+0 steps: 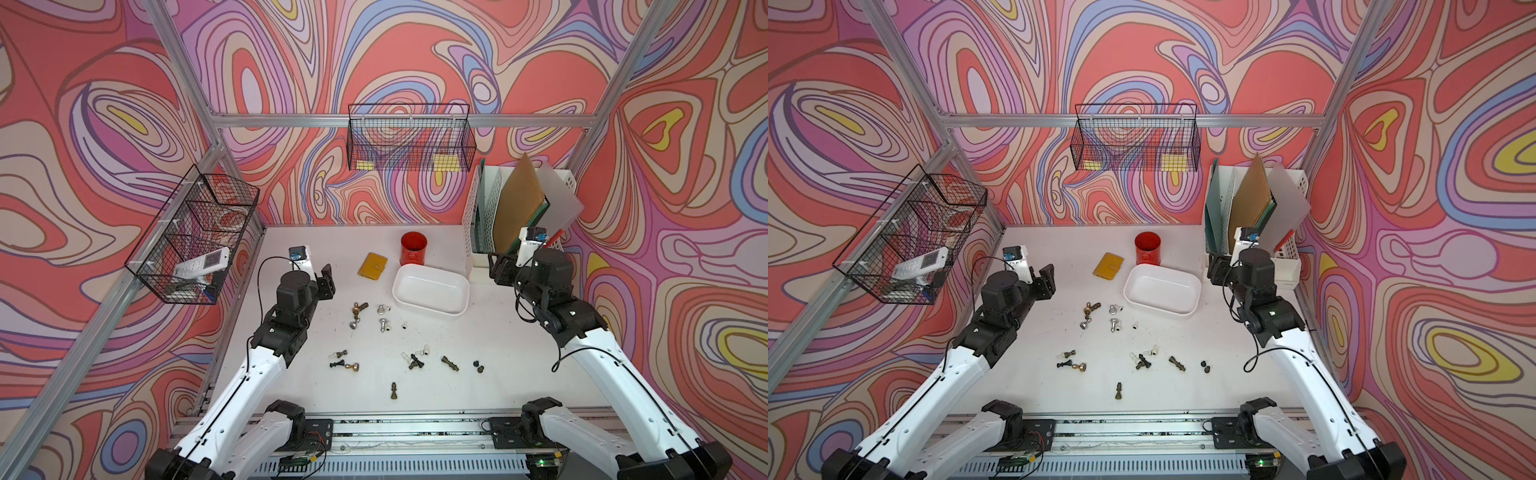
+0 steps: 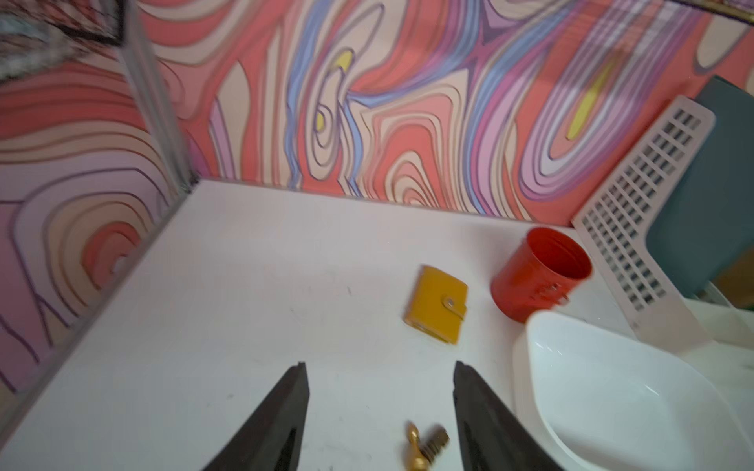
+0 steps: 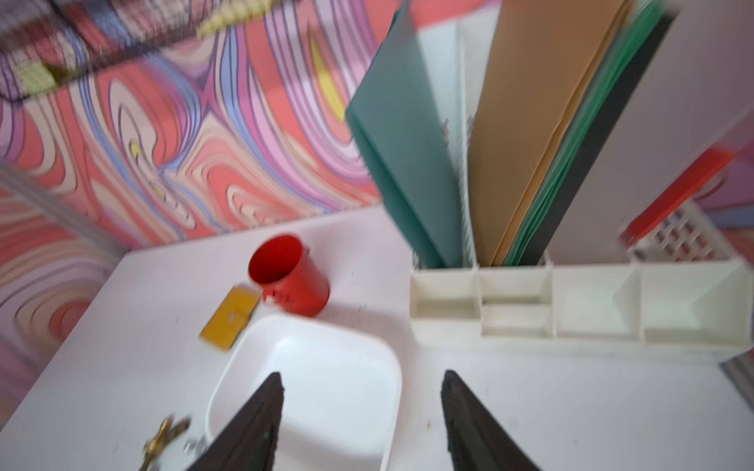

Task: Put the chess pieces into the storage box
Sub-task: Pick up the chess piece at the center of the board.

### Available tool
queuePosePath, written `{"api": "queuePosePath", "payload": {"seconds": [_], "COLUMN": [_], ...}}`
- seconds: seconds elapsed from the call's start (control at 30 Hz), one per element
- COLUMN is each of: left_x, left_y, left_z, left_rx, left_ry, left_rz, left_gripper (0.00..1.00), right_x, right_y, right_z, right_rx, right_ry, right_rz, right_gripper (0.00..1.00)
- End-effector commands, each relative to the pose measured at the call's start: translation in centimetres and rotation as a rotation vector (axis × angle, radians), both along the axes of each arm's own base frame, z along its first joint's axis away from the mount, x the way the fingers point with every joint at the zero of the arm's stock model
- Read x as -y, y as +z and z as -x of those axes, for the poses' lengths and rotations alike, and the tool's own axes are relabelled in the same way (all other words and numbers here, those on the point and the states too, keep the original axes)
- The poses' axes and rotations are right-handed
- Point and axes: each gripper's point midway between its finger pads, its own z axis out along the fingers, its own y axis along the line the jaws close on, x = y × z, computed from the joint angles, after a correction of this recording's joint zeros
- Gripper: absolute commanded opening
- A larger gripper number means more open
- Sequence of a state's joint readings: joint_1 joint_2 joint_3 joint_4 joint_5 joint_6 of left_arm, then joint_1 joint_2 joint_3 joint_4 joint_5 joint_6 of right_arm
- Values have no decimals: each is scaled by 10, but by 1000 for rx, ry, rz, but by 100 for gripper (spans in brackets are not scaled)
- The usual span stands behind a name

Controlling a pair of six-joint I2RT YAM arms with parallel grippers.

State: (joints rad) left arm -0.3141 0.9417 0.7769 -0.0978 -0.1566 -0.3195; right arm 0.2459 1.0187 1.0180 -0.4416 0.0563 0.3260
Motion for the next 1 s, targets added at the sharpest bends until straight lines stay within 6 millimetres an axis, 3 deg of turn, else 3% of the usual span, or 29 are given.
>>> {"api": "queuePosePath", "payload": {"seconds": [0.0,0.1,0.17,0.33,0.47,0.53,0.77,0.97], "left_x": [51,82,102,132,139,141,140,139], "left_y": [-61,-55,-51,-63,-76,-78,-70,-74], "left_z": [55,81,94,106,101,97,87,87], "left_rx": [-397,-458,-465,-457,-462,-460,-440,-459], "left_ry": [-218,-378,-483,-624,-625,-619,-590,-579], "left_rz": [25,-47,-50,-24,-15,-17,-39,-52], "left_gripper": [58,57,55,51,51,51,51,51], "right_x": [-18,-13,-6,-8,-9,-14,-2,0], "right_y": [-75,-89,-103,-148,-177,-182,-201,-213], "right_z": [67,93,106,128,141,143,155,161], "right_rx": [-481,-583,-629,-752,-831,-849,-896,-950], "right_ry": [83,52,11,-33,-39,-21,-90,-125], "right_rz": [-80,-96,-94,-158,-164,-187,-140,-88], "right_gripper": [62,60,53,53,48,39,34,37]}}
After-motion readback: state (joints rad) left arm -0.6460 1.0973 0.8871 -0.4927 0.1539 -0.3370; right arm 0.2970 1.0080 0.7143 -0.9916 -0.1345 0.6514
